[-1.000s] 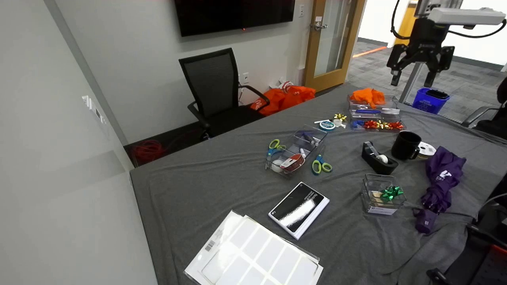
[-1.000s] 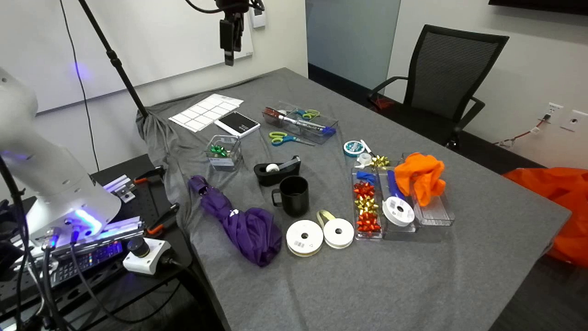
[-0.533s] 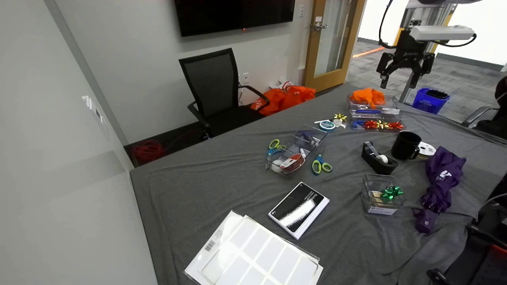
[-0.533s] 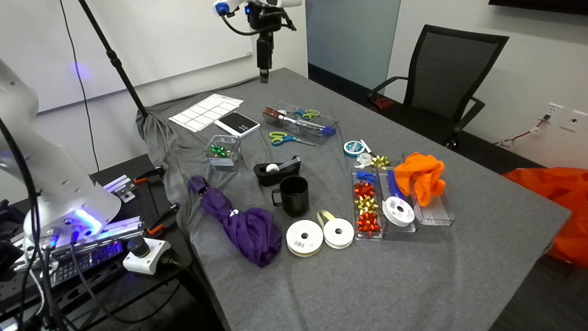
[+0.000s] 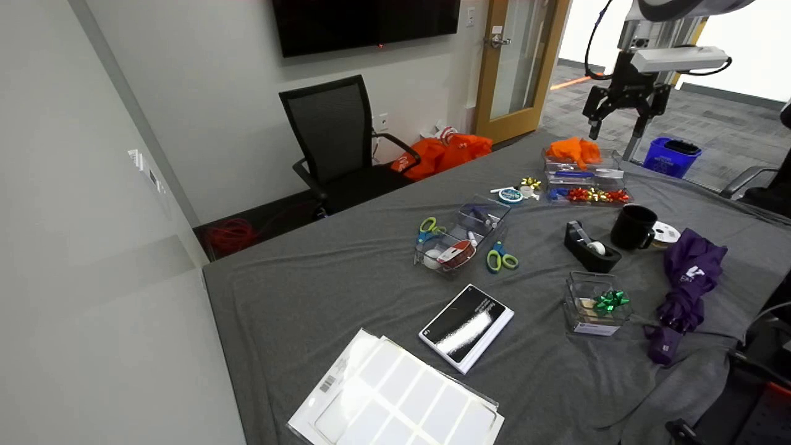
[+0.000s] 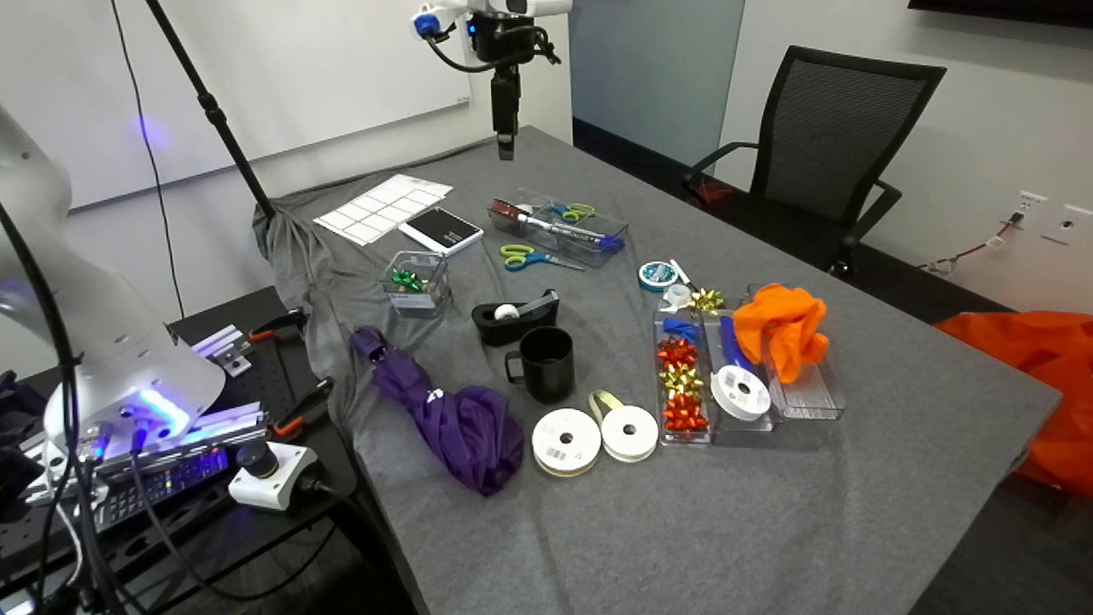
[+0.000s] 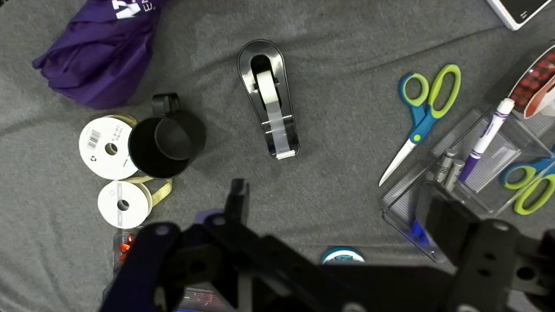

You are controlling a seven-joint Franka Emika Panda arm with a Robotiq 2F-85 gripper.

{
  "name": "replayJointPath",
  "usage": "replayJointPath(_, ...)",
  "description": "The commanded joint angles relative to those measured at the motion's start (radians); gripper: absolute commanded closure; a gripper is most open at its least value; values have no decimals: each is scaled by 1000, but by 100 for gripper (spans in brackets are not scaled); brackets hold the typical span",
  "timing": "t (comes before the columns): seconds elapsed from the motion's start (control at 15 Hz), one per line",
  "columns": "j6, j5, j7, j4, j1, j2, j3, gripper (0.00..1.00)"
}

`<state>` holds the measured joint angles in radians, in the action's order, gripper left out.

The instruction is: Move one red ribbon to the left tray

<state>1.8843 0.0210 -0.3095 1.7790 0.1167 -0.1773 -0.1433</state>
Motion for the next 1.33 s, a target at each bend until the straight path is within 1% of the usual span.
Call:
replayJointPath(0.0, -3, 0, 1, -2, 1, -1, 0, 0)
replayJointPath(0.07, 1, -9, -3, -2, -1, -6, 0, 0)
replayJointPath(0.2, 70, -14, 37, -1, 14, -48, -9, 0)
replayJointPath(0.33, 182, -2, 66, 2, 31, -102, -19, 0)
replayJointPath(0.47, 301, 29, 103, -18, 55, -182, -26, 0)
replayJointPath(0.67, 414, 81, 157, -72, 102, -316, -23, 0)
replayJointPath(0.93, 488, 108, 177, -160, 140, -457, -18, 0)
replayJointPath(1.27, 514, 73, 160, -284, 142, -571, -38, 0)
